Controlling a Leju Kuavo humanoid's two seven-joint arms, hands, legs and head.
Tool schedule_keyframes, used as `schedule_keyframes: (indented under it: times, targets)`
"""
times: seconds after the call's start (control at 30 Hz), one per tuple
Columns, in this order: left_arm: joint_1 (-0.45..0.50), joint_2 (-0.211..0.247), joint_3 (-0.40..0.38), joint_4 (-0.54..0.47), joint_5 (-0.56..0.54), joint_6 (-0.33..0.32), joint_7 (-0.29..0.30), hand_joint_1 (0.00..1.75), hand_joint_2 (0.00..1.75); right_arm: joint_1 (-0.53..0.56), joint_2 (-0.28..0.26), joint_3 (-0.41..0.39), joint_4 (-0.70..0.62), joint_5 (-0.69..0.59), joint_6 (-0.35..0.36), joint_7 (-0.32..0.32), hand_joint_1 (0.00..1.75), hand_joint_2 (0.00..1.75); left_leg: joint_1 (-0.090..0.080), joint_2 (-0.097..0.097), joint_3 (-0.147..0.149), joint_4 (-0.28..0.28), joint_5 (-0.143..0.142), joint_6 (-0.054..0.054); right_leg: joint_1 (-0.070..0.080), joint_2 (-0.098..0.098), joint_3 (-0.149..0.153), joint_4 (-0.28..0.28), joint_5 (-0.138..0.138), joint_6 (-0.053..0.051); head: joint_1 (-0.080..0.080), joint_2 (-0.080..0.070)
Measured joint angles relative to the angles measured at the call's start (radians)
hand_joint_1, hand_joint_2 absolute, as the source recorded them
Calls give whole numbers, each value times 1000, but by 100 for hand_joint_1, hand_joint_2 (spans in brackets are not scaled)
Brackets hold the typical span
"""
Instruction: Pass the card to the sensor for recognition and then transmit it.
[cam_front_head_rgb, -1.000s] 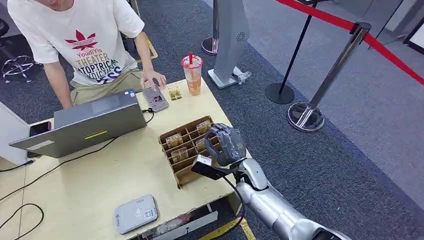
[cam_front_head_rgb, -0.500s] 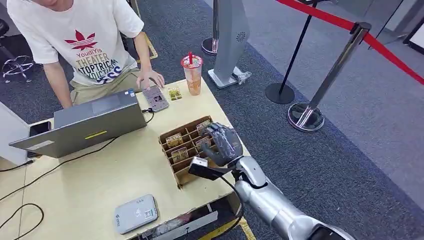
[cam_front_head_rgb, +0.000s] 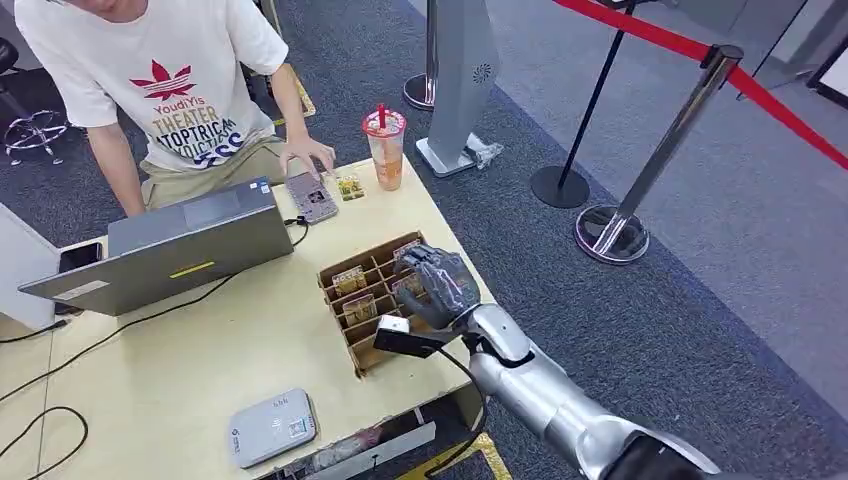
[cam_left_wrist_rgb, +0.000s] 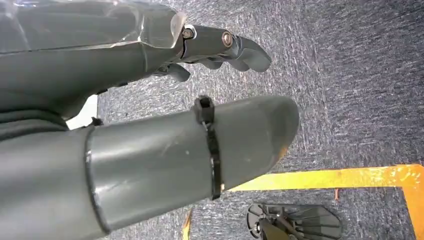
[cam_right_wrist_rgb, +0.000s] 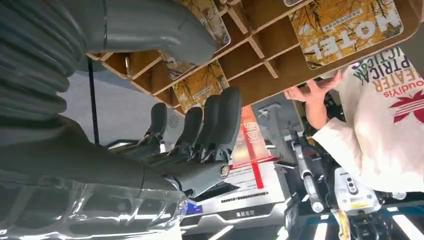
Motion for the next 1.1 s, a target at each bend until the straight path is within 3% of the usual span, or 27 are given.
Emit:
schedule_keyframes:
  times: [0.27,0.33,0.77,0.9,0.97,1.0,1.1]
  targets:
    - [1,1,0,0,5,0,-8,0,0,-17,-19,27,0,29,39,29,103,175,0,0,0,0,0,0,0,0,0,0,0,0,0,0]
    - [1,2,0,0,5,0,-9,0,0,-21,-25,30,0,31,48,34,87,175,0,0,0,0,0,0,0,0,0,0,0,0,0,0]
    - [1,3,0,0,6,0,-10,0,0,-36,-63,53,0,31,87,45,75,175,0,0,0,0,0,0,0,0,0,0,0,0,0,0]
    - [1,3,0,0,8,0,-10,0,0,-44,-70,60,2,31,98,50,79,175,0,0,0,0,0,0,0,0,0,0,0,0,0,0]
    - [2,3,0,0,8,0,-11,0,0,-48,-74,63,3,27,107,51,91,175,0,0,0,0,0,0,0,0,0,0,0,0,0,0]
    - [2,3,0,0,8,0,-12,0,0,-51,-76,64,5,27,109,52,112,175,0,0,0,0,0,0,0,0,0,0,0,0,0,0]
    - [2,3,0,0,8,0,-12,0,0,-59,-82,68,9,26,117,53,112,175,0,0,0,0,0,0,0,0,0,0,0,0,0,0]
